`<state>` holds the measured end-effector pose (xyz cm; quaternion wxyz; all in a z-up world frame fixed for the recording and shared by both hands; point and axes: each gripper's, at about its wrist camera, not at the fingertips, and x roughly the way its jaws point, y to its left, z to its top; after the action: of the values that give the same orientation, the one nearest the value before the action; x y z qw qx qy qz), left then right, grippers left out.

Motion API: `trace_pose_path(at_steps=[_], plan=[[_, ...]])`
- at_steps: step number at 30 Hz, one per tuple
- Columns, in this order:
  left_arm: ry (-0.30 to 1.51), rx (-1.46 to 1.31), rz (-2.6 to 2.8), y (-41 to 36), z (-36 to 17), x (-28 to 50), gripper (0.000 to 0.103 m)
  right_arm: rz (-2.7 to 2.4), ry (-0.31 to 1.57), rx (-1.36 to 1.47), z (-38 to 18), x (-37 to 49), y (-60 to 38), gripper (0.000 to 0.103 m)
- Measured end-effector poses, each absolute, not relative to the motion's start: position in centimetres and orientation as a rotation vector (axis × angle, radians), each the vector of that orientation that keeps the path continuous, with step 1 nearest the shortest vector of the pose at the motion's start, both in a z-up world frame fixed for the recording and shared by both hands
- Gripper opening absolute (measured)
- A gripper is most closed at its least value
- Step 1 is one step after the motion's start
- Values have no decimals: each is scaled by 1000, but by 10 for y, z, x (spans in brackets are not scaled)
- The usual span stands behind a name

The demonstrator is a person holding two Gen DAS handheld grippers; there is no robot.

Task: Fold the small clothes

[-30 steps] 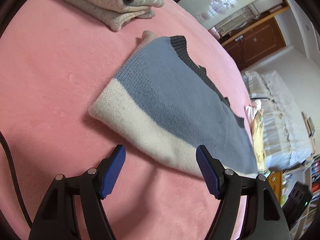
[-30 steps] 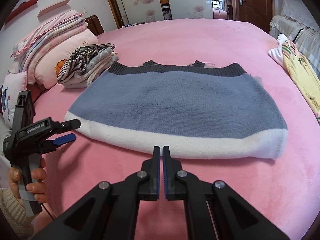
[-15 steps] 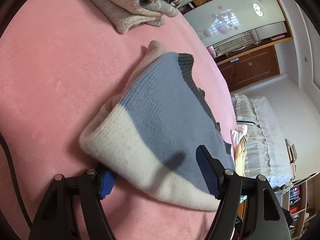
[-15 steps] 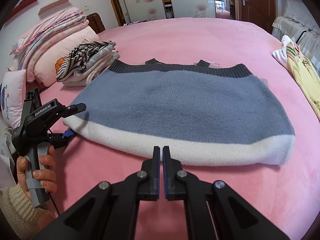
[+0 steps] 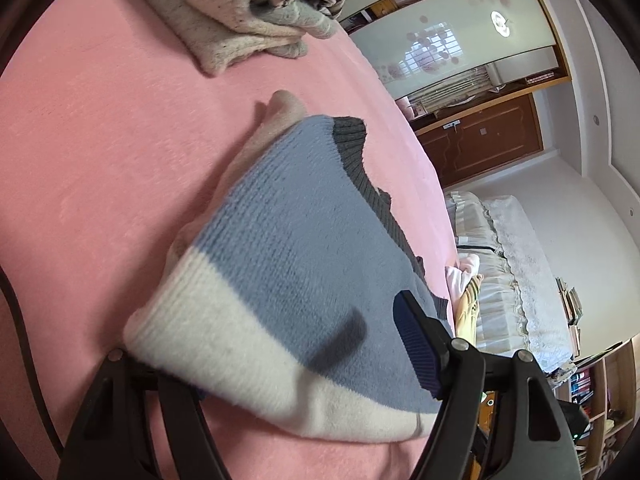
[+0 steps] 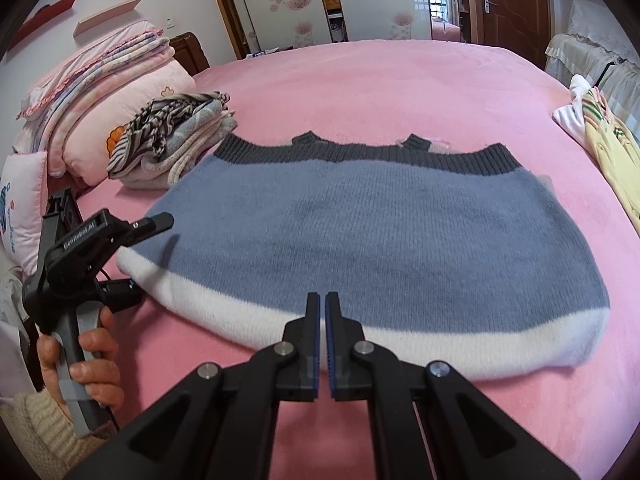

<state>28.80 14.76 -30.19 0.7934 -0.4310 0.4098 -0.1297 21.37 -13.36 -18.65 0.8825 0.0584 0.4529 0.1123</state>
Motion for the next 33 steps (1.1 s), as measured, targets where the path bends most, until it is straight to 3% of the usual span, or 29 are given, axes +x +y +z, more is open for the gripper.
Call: trace_pose_path(at_steps=[1,4,7,12,25,33], plan=[[875,-928,-275,148,-302,289,70,233,940,124,-186,216,-134,2],[867,-892,-252,150,-303,288,34,232,929,124,-182,223,-132,2],[853,-823,-252,149,-296,284,25,228,920,125,-181,230,-131,2],[799,-636,-227,130,-266,278,23,221,914,130,-181,242,-129,2],[717,-519,-231,110,-220,273,23,157,878,173,-187,292,-125,2],[758,-490,-239,94,-213,277,23,144,993,115,-238,303,-107,2]])
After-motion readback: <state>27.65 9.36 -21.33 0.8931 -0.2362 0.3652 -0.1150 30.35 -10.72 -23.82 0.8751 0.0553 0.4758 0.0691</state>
